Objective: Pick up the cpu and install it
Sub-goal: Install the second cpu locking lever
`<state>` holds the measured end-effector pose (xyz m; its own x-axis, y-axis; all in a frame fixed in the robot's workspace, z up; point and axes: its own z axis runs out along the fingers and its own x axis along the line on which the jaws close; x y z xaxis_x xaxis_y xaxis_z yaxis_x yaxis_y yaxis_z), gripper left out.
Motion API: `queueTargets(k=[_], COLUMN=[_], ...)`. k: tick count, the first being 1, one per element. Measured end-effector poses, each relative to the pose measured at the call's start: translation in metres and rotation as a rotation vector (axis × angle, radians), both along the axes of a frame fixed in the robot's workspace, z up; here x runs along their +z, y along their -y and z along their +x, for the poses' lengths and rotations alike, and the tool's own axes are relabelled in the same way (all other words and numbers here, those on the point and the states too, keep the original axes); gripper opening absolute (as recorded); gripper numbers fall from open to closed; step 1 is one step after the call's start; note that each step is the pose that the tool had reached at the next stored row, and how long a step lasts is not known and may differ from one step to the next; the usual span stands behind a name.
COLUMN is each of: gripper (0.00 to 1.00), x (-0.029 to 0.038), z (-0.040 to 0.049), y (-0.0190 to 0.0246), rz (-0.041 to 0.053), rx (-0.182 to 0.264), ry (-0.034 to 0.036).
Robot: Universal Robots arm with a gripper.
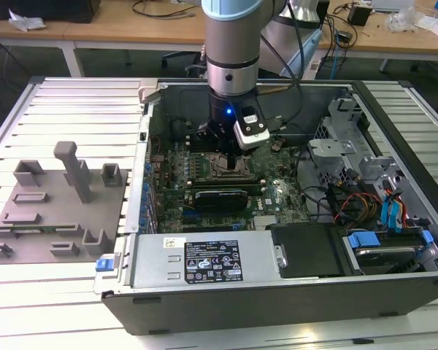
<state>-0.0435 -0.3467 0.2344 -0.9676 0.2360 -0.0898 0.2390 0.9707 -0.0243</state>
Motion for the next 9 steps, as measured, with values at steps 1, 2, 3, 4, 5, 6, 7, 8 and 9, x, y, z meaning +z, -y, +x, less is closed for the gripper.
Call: queueTargets(k=[1, 2, 3, 4, 5, 6, 7, 8, 9], gripper=[0.11, 0.11, 0.11, 0.11, 0.11, 0.11, 0.11, 0.11, 0.11], x=[0.0000, 0.0000, 0.0000, 0.0000, -0.0001, -0.0004, -0.0011, -0.0016, -0.0031], z=[0.0000, 0.0000, 0.0000, 0.0000, -0.0002, -0.0014, -0.0034, -0.0051, -0.0077], y=[0.0018, 0.0038, 0.0056, 0.0066, 0.0076, 0.0084, 0.0090, 0.0094, 0.0103], rz=[0.0001, 0.0001, 0.0001, 0.0004, 0.0019, 0.0075, 0.0162, 0.0217, 0.0314], rx=[0.000, 0.000, 0.000, 0.000, 0.000, 0.000, 0.001, 0.001, 0.003], ry=[0.0000, 0.0000, 0.0000, 0.0001, 0.0001, 0.0001, 0.0000, 0.0000, 0.0001])
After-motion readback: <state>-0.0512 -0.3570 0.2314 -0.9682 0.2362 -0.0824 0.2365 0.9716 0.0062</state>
